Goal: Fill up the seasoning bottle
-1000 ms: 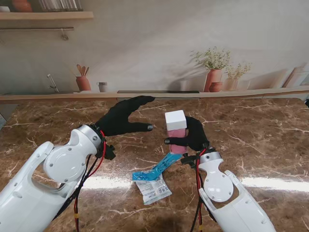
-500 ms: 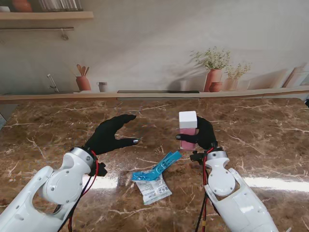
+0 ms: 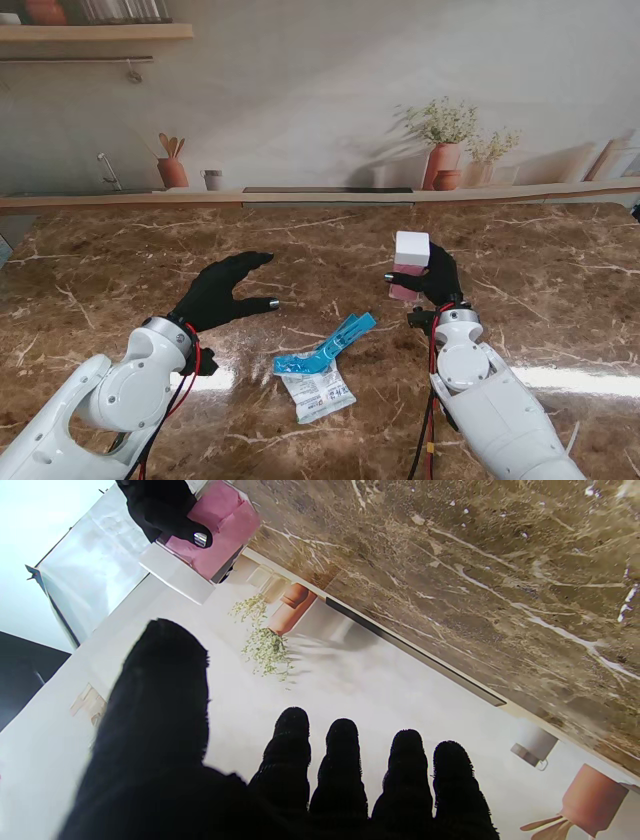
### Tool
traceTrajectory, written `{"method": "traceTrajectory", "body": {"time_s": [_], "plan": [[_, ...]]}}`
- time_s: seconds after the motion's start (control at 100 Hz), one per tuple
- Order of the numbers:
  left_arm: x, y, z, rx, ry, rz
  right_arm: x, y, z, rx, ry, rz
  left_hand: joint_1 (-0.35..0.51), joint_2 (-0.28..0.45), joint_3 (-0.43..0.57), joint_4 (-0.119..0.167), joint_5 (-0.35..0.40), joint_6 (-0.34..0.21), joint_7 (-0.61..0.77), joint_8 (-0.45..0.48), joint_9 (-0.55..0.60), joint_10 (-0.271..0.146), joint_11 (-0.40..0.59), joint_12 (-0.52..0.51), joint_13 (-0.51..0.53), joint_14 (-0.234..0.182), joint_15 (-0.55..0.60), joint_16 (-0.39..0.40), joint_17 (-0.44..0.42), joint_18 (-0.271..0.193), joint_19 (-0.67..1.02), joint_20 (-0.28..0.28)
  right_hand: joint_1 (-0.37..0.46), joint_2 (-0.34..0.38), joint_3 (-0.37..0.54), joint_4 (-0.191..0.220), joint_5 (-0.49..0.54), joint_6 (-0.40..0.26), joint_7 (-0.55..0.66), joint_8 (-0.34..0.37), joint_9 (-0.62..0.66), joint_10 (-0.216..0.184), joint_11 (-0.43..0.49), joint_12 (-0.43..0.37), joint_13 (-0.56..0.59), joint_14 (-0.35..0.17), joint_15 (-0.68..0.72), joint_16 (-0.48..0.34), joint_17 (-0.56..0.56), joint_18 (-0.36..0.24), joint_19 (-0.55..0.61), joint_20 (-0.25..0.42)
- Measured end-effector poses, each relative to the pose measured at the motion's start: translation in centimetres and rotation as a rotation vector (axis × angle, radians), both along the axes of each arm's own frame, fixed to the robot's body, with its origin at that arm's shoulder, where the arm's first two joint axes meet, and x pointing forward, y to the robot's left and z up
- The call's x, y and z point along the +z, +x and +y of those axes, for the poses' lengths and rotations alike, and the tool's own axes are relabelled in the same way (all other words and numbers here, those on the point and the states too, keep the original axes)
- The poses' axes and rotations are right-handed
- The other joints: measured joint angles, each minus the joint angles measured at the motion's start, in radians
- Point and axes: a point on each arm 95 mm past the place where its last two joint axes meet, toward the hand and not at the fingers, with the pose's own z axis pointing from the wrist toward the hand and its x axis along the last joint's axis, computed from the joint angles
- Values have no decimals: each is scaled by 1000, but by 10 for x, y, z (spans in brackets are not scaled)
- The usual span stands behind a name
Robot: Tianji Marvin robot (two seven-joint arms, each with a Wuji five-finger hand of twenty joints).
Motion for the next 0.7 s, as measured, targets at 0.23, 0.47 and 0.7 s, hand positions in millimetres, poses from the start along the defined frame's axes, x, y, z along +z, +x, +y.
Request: {"method": "traceTrajectory", "body": {"time_s": [0.23, 0.47, 0.7], "plan": [[-6, 1, 1, 18, -5, -21, -19, 6, 0, 3, -14, 45, 1, 11, 0, 0, 24, 0, 1, 0, 23, 2, 0, -1, 26, 0, 0, 0, 2, 21, 1, -11, 11, 0, 60, -13, -54, -37, 18, 0, -60, -34, 0, -22, -42, -24, -57, -1, -14, 0, -25, 0], [-7, 0, 0, 10, 1, -10, -34, 12, 3, 5, -31, 90, 1, 11, -1, 0, 24, 0, 1, -10, 22, 2, 0, -2, 26, 0, 0, 0, 2, 22, 1, -26, 12, 3, 138, -14, -109, -62, 27, 3, -122, -65, 19, -115, -96, -46, -92, -14, -50, 0, -66, 0], [-11, -1, 0, -19, 5, -8, -42, 12, 3, 19, -30, 122, 0, 11, -13, 0, 24, 0, 1, -11, 22, 2, 0, -2, 26, 0, 0, 0, 1, 31, 1, -27, -3, 15, 309, 31, -244, -63, 13, -18, -274, -76, 42, -213, -199, -52, -101, -112, -124, -11, -155, -11]]}}
